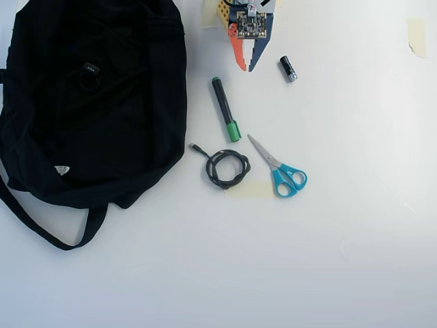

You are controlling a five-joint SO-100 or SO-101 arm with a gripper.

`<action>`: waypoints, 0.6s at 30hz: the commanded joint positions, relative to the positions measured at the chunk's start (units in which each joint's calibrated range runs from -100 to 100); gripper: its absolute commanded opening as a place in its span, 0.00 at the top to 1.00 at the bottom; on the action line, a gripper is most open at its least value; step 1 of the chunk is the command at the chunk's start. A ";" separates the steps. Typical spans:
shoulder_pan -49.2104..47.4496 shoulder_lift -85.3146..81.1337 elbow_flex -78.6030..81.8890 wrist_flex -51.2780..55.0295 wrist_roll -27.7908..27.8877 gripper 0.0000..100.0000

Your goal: Put the bike light into the black bag

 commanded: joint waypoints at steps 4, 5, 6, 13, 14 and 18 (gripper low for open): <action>-0.37 -8.72 13.83 0.26 0.07 0.98; -0.37 -8.72 16.07 0.09 0.23 0.98; -0.14 -8.55 16.34 -0.17 -0.14 0.98; -0.37 -8.55 16.34 -0.17 -0.19 0.98; -0.37 -8.47 16.34 -0.17 -0.19 0.98; -0.37 -8.47 16.34 -0.17 -0.19 0.98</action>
